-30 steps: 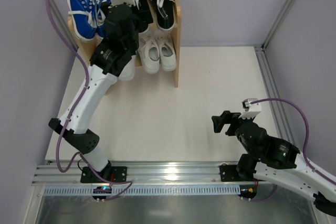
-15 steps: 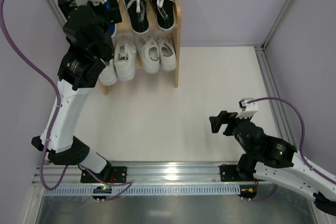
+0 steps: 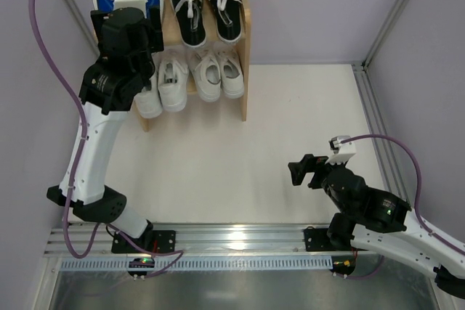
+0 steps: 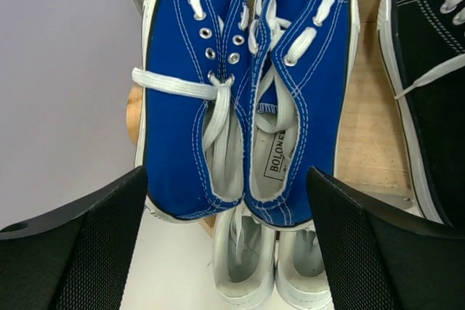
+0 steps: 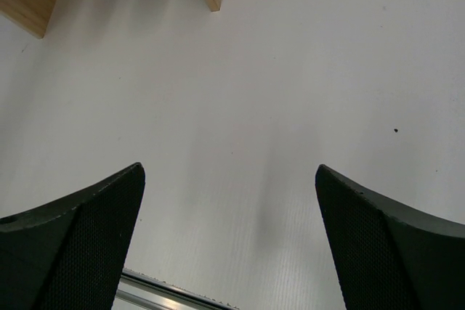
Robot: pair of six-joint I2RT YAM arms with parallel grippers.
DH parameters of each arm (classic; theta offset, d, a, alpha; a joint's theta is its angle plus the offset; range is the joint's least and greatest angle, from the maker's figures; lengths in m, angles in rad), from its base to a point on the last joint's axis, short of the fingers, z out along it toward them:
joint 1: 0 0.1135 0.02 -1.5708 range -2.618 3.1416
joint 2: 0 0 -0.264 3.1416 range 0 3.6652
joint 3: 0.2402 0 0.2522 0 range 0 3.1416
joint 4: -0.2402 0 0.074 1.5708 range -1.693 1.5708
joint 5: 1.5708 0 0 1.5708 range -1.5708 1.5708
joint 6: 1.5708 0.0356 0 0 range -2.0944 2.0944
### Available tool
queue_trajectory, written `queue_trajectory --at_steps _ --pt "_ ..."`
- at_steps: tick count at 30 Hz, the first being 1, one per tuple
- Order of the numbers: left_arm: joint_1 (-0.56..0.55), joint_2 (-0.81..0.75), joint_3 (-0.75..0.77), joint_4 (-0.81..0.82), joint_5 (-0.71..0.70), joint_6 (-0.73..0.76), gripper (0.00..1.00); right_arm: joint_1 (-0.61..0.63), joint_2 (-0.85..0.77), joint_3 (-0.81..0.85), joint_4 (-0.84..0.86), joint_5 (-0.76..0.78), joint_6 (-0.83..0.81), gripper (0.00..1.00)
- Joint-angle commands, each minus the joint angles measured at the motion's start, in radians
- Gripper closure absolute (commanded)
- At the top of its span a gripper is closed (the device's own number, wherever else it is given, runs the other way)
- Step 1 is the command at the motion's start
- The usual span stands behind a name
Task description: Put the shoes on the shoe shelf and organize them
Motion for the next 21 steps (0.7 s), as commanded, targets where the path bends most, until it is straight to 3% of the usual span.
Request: queue_trajectory --at_steps 1,8,15,21 --pt "0.042 0.018 0.035 -0.072 0.071 -0.061 0.14 -0.002 0.001 0.009 0.031 -0.013 -0.011 0.00" --pt "0.082 0.029 0.014 -0.066 0.241 -0.093 0.23 -0.002 0.004 0.012 0.025 -0.016 -0.014 0.00" --pt "0.082 0.012 0.022 -0.038 0.322 -0.117 0.36 -0.002 0.013 0.017 0.031 -0.018 -0.025 0.00" --pt "0.082 0.000 0.048 -0.031 0.353 -0.151 0.37 -0.002 0.019 0.014 0.039 -0.019 -0.030 0.00"
